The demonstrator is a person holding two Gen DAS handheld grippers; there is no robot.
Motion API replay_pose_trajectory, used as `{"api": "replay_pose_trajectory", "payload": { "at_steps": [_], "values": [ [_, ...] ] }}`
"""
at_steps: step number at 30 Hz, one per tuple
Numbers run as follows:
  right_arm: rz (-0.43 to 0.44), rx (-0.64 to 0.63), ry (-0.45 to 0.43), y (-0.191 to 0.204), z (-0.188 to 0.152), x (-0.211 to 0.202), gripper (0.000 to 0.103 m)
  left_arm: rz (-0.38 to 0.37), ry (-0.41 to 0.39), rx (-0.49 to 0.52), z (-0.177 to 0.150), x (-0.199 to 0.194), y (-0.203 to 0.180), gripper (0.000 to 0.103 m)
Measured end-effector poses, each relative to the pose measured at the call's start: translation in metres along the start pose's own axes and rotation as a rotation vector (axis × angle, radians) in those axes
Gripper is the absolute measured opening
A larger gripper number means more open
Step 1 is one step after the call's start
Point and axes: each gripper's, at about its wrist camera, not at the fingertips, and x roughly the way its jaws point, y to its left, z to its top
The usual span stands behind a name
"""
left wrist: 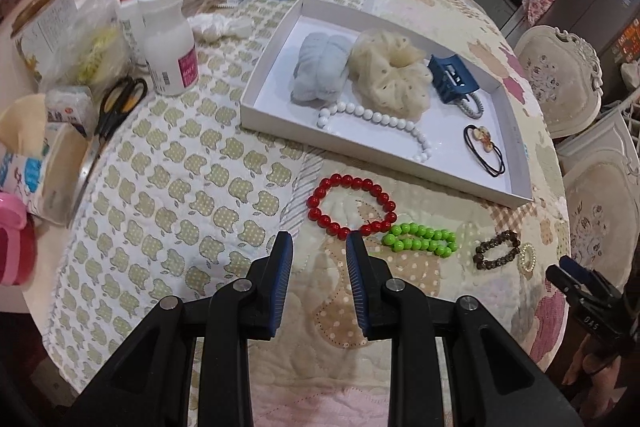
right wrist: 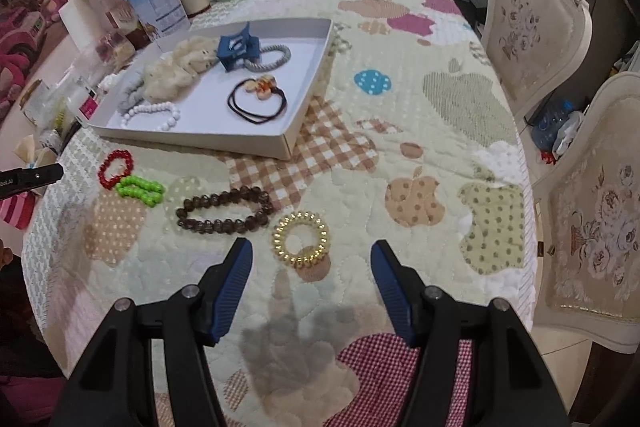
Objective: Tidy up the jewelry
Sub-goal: 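Withdraw both open grippers from the tray toward the red and gold bracelets, then close the left gripper on the red bead bracelet while the right gripper grasps the gold spiral coil, then carry the red bracelet and gold coil into the tray while both grippers open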
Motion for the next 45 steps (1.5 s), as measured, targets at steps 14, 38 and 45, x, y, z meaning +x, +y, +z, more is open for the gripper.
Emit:
{"api": "replay_pose_trajectory", "payload": {
  "at_steps": [14, 38, 45],
  "values": [
    [-0.022, -0.031, 0.047, -0.003, 0.010, 0.035, 0.046, 0.030, 0.050, -0.019, 0.018, 0.038, -0.005, 0.022],
    [0.049, -0.029, -0.031, -0.012, 0.028, 0.019, 0.010, 0.049, -0.015, 0.061, 0.036, 0.031, -0.012, 0.000],
    [0.080, -0.041, -0.077, -0.005, 0.042, -0.005, 0.010, 0.005, -0.089, 0.100, 0.053, -0.012, -0.034, 0.000]
  ]
}}
